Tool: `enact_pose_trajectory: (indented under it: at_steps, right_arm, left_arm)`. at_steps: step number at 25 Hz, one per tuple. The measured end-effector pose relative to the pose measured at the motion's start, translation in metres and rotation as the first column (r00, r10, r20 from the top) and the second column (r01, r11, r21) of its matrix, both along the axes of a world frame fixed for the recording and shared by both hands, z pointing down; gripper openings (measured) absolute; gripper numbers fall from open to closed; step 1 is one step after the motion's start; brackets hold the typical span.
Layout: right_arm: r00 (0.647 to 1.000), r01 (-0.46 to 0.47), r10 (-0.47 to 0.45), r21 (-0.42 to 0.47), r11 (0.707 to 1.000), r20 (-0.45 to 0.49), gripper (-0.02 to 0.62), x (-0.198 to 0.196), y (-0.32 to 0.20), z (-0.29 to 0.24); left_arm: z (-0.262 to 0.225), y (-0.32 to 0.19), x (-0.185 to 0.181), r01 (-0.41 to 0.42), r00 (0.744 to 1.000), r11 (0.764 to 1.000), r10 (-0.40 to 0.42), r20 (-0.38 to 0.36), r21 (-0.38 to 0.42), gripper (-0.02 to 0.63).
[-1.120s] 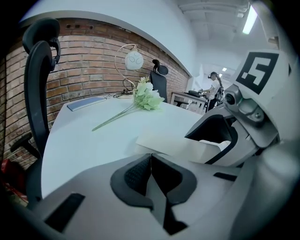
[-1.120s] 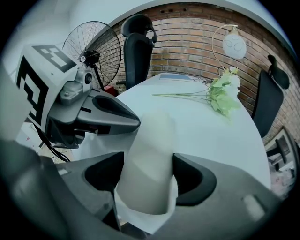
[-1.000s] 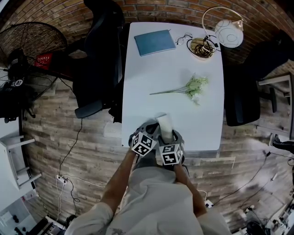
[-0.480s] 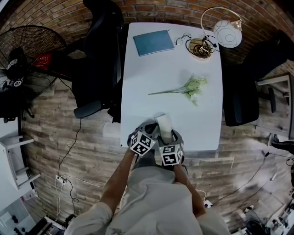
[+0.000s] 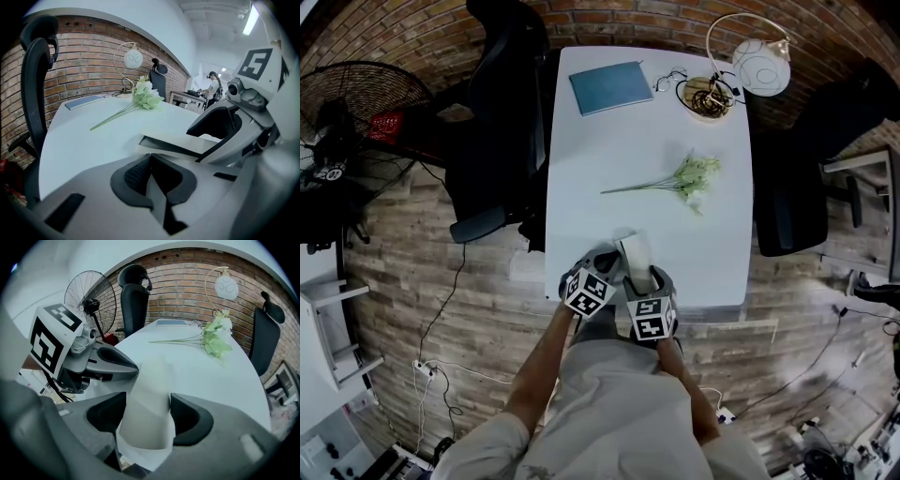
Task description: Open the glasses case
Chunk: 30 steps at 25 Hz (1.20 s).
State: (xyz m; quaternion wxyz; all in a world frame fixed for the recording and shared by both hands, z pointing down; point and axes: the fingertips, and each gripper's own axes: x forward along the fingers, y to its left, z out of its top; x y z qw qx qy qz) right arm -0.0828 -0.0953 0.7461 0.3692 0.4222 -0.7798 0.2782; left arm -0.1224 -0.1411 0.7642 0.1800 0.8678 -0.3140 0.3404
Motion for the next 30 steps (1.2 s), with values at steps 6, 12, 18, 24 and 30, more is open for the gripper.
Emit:
enact_pose_trajectory:
  at_steps: [6,12,18,24,30]
  right_arm:
    - [1.0,-0.018,0.018,-0.001,1.0,0.023,0.287,0.004,-0.001,-0.002]
    - [0.998,-0.04,0.041,-0.012,0.999,0.039,0.278,0.007,0.0,-0.007]
    - [0.997,-0.06,0.06,-0.005,0.998,0.057,0.262,0.01,-0.002,-0.012]
    - [0.996,-0.07,0.068,0.025,0.997,0.057,0.234,0.017,-0.004,-0.011]
    - [0.994,-0.086,0.085,0.016,0.996,0.074,0.213,0.019,-0.004,-0.018]
  left_arm:
    - [0.0,0.0,0.0,-0.005,1.0,1.0,0.005,0.001,-0.003,0.008]
    - [0.0,0.0,0.001,-0.007,1.0,1.0,0.007,0.0,-0.005,0.008]
    - [-0.001,0.0,0.001,-0.009,1.0,1.0,0.009,0.001,-0.005,0.008]
    - [0.0,0.0,0.0,-0.009,1.0,1.0,0.009,0.0,-0.004,0.008]
    - [0.0,0.0,0.0,-0.01,1.0,1.0,0.01,0.0,-0.005,0.008]
